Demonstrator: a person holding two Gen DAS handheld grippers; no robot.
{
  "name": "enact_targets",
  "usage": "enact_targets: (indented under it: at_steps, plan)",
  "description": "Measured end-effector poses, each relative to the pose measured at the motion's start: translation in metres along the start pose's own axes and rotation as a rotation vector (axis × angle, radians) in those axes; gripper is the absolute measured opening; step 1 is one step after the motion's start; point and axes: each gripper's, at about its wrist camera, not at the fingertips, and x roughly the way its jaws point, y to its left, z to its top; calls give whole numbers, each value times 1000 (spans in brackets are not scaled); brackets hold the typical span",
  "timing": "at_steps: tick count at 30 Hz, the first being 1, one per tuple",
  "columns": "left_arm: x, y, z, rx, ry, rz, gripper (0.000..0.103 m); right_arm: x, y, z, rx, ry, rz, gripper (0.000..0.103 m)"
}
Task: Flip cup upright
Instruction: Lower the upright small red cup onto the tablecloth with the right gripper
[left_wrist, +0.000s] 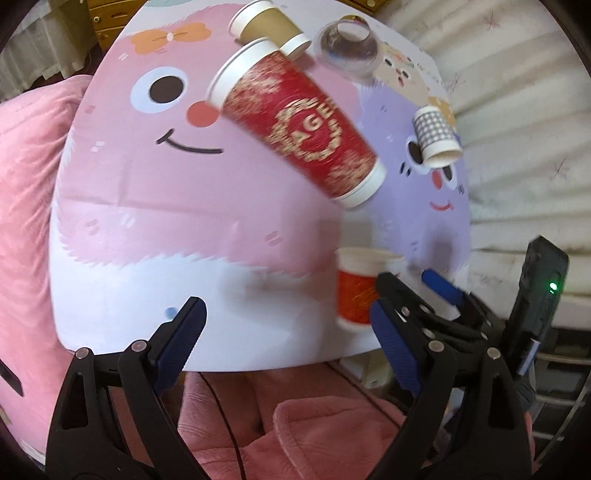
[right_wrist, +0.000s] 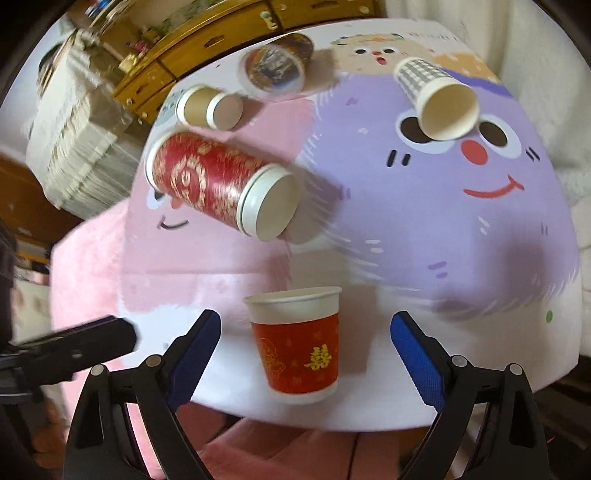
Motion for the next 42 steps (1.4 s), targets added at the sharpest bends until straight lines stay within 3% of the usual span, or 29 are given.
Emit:
enact_targets:
  at_steps: [6,13,15,16,21,26,35,39,42]
  plan:
    - [3,23,-10,36,37,38,89,33,19,-13,-62,27,-65,82]
    - [3,49,-15,19,71,28,89,49,25,-15,-62,32,-83,82]
    - [1,50,-13,28,73,29,89,55,22,-12,-43,40,-92,76]
    - [0,51,-13,37,71,28,89,58,23,-8,-40,43,-98,67]
    - [-1,52,-9,53,74,17,89,55,23,-1,-29,34,-117,65]
    - [-3,54,-4,44,72,-8,89,30,22,-1,-4,-101,-78,64]
    - [-10,53,6,67,44,-4,89,-7,13,-51,-35,-496,-13,64]
    - [-22,53,8,90,-5,11,89,-4,34,-72,-131,-621,-111,64]
    - [-33,56,11,89,-58,54,89,2,48,-82,-188,-665,-156,64]
